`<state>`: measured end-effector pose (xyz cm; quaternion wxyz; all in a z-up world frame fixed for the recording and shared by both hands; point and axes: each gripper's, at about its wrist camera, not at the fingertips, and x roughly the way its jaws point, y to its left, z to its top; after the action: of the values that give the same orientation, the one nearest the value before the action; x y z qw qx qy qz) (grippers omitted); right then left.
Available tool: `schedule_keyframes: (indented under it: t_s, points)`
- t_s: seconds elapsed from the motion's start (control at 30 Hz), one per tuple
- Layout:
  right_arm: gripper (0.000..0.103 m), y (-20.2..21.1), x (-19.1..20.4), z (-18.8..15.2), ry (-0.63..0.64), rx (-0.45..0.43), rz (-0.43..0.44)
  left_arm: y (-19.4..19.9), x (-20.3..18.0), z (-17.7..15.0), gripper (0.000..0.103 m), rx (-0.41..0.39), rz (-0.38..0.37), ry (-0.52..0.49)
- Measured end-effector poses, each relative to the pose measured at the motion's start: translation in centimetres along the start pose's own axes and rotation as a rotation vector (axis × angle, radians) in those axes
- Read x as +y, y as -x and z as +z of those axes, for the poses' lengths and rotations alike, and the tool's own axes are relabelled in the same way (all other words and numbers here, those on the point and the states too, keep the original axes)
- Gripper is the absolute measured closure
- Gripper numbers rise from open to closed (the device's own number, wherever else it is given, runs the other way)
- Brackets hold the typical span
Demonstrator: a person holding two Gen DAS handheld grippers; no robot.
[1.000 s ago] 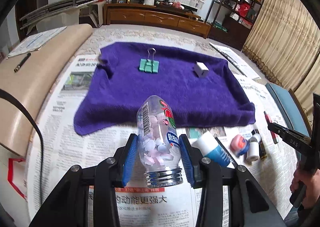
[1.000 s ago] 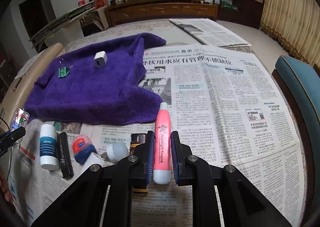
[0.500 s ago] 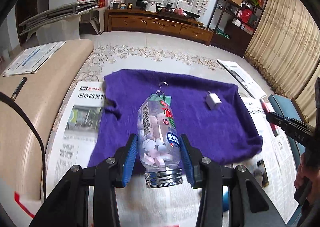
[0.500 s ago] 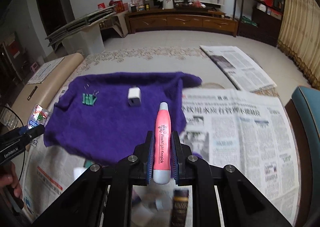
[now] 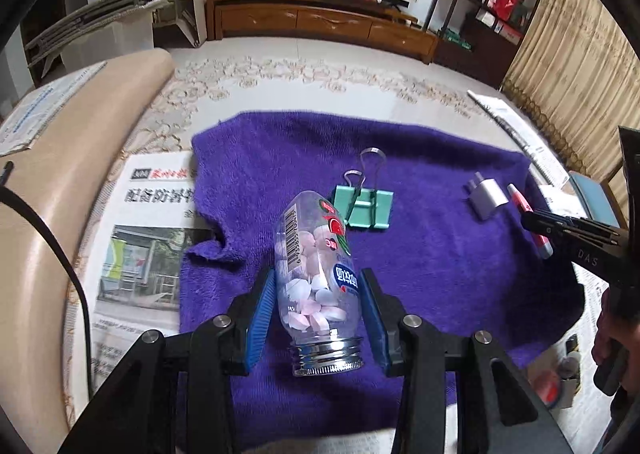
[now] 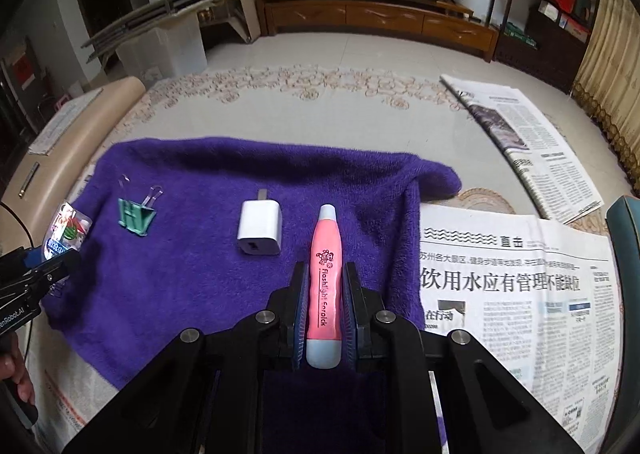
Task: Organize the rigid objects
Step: 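Carry the pill bottle and highlighter in both tools onto the purple towel, then open both tools to release the pill bottle and highlighter on the towel, then withdraw both tools from the towel back toward the remaining items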
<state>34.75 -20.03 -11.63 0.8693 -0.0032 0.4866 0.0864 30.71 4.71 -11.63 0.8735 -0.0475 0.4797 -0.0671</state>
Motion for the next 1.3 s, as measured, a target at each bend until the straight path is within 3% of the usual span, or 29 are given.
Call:
schedule_keyframes:
  t_s: [0.23, 0.63, 0.8, 0.87, 0.97, 1.0, 1.07, 1.13, 1.3]
  points:
    - [0.087, -2.6, -0.1, -0.1, 0.004, 0.038, -0.005, -1.4, -0.3, 0.2, 0.063, 0.016, 0.011, -0.035]
    - [0.086, -2.9, 0.0, 0.0, 0.044, 0.038, -0.003, -1.8, -1.5, 0.2, 0.062, 0.055, 0.064, -0.141]
    - [0.086, -2.8, -0.4, -0.2, 0.06, 0.039, 0.023, -1.8, -1.4, 0.4, 0.062, 0.068, 0.07, -0.134]
    - [0.083, -2.6, -0.6, -0.4, 0.057, 0.04, 0.035, -1.6, -1.3, 0.3, 0.054, 0.059, 0.091, -0.125]
    - [0.072, -2.1, -0.6, -0.6, 0.065, 0.027, 0.022, -1.2, -1.2, -0.2, 0.049, 0.064, 0.092, -0.126]
    - [0.065, -1.6, -0.5, -0.8, 0.075, 0.008, 0.016, -1.1, -1.2, -0.3, 0.047, 0.064, 0.09, -0.123]
    - [0.056, -0.8, -0.5, -1.0, 0.079, -0.011, 0.031, -0.5, -1.4, -0.6, 0.035, 0.061, 0.078, -0.123]
    - [0.041, 0.3, -0.5, -1.3, 0.076, -0.034, 0.028, 0.0, -1.7, -1.0, 0.029, 0.06, 0.071, -0.126]
    - [0.019, 3.3, -0.4, -2.2, 0.06, -0.078, 0.031, 2.4, -2.4, -1.7, 0.011, 0.02, 0.092, -0.135]
